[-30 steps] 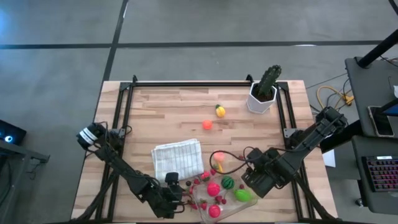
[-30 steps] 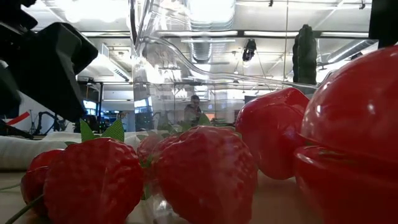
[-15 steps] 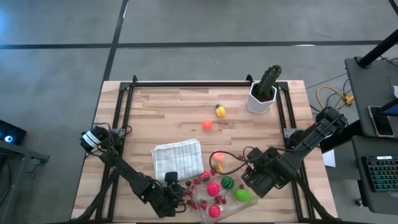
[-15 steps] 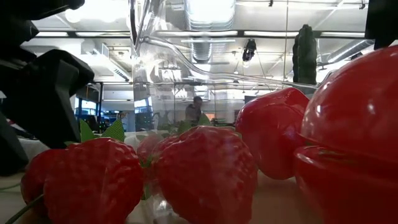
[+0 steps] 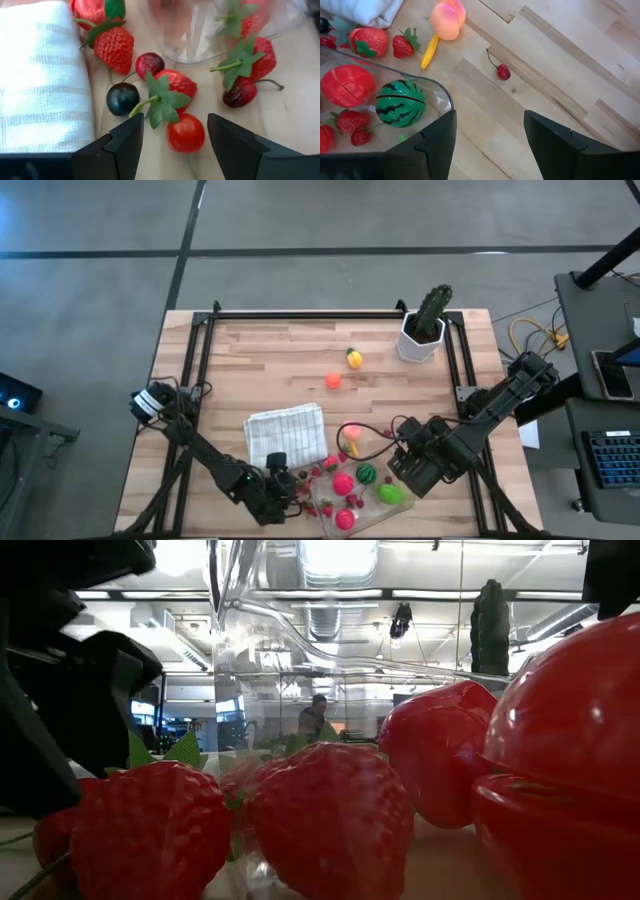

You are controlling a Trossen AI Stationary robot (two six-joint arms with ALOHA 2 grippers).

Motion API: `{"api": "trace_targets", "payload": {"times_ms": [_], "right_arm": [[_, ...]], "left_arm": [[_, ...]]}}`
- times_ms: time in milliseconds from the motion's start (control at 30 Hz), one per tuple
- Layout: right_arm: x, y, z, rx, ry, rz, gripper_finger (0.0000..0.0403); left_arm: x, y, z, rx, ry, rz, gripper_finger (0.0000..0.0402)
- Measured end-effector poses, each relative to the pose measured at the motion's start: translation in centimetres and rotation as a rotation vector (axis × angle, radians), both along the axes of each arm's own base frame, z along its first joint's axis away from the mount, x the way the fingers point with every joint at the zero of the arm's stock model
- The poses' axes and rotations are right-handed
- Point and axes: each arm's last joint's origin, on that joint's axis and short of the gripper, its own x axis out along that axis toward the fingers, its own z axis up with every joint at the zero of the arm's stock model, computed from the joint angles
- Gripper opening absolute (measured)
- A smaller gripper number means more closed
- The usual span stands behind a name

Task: Pick and placing Produce into tupperware
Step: Put the red cherry into the transparent bin

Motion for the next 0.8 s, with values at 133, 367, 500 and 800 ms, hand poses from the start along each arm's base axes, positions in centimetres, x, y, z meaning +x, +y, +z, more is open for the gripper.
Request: {"api": "trace_targets", "payload": {"times_ms": [133, 367, 500, 800], "right_arm": [[0.01, 0.0, 0.0, 0.001, -0.006, -0.012, 0.0224], [0.03, 0.02, 0.0, 0.007, -0.012, -0.024, 0.0224], [0.04, 0.03, -0.01, 0.008, -0.014, -0.024, 0.0224], [0.06, 0.04, -0.01, 0.01, -0.015, -0.024, 0.0224]], "left_arm": [[0.0, 0.16, -0.16, -0.005, 0.012, -0.004, 0.0205], [-0.07, 0.11, -0.22, -0.017, 0.026, -0.019, 0.019], [-0.14, 0.1, -0.28, -0.024, 0.043, -0.03, 0.0153], [-0.18, 0.13, -0.33, -0.023, 0.044, -0.03, 0.0102]]}}
